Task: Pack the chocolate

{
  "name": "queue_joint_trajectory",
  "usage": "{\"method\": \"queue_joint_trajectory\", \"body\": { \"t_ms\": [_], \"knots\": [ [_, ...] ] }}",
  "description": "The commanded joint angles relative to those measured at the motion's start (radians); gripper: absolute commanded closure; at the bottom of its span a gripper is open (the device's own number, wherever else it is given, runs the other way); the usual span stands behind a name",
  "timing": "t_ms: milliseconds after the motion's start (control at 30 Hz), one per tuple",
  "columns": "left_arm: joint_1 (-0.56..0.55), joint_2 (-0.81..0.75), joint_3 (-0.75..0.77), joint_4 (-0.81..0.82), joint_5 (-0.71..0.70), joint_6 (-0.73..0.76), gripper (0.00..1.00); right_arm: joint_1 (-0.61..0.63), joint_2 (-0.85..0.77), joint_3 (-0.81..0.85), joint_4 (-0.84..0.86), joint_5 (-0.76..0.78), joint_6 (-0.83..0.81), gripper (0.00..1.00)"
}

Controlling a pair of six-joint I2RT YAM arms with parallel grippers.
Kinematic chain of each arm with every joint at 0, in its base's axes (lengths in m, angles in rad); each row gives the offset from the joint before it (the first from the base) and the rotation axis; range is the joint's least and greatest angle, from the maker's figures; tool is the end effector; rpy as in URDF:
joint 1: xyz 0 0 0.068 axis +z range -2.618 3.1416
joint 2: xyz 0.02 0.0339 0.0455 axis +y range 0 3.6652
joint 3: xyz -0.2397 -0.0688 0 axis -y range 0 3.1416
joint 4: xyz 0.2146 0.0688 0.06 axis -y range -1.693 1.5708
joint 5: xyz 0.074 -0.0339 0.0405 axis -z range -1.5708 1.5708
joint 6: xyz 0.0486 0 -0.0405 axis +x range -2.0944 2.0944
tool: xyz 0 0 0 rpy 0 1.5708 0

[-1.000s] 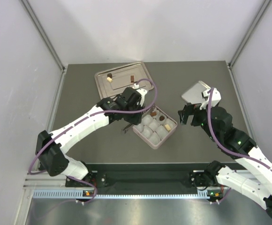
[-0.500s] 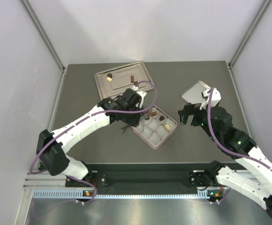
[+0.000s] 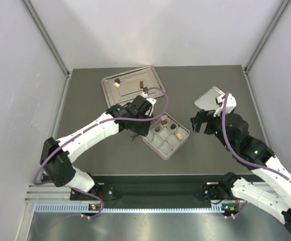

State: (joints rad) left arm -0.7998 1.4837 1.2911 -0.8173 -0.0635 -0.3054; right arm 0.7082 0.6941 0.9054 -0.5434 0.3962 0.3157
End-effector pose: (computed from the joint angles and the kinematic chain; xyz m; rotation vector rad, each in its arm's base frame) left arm 0.2018 -0.2033 0.2664 0.6162 2.5394 -0.3244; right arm 0.1226 0.0803 0.3318 -0.1022 1.8865 0.3259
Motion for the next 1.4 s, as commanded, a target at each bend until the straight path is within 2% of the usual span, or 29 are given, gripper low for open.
{"method": "queue_joint_trajectory", "body": {
  "t_ms": [0,233,300,567,833,1367],
  "knots": [
    [-0.003,-0.013,0.071,0.015,-0.050,-0.009,0.55,-0.010,-0.007,0.049,0.026,0.007,0.000,0.00],
    [0.008,0.027,0.209,0.026,-0.206,0.014,0.53,-0.012,-0.015,0.047,0.029,0.003,0.003,0.00],
    [0.040,0.049,0.253,0.029,-0.223,0.022,0.52,-0.010,-0.019,0.044,0.033,-0.003,0.003,0.00],
    [0.169,0.223,0.372,0.076,-0.176,0.032,0.53,-0.010,-0.031,0.023,0.051,-0.016,0.006,0.00],
    [0.254,0.361,0.412,0.141,-0.151,0.058,0.50,-0.010,-0.034,0.016,0.056,-0.017,-0.003,0.00],
    [0.343,0.452,0.398,0.234,-0.036,0.103,0.49,-0.010,-0.028,0.018,0.057,-0.013,-0.009,0.00]
  ]
}}
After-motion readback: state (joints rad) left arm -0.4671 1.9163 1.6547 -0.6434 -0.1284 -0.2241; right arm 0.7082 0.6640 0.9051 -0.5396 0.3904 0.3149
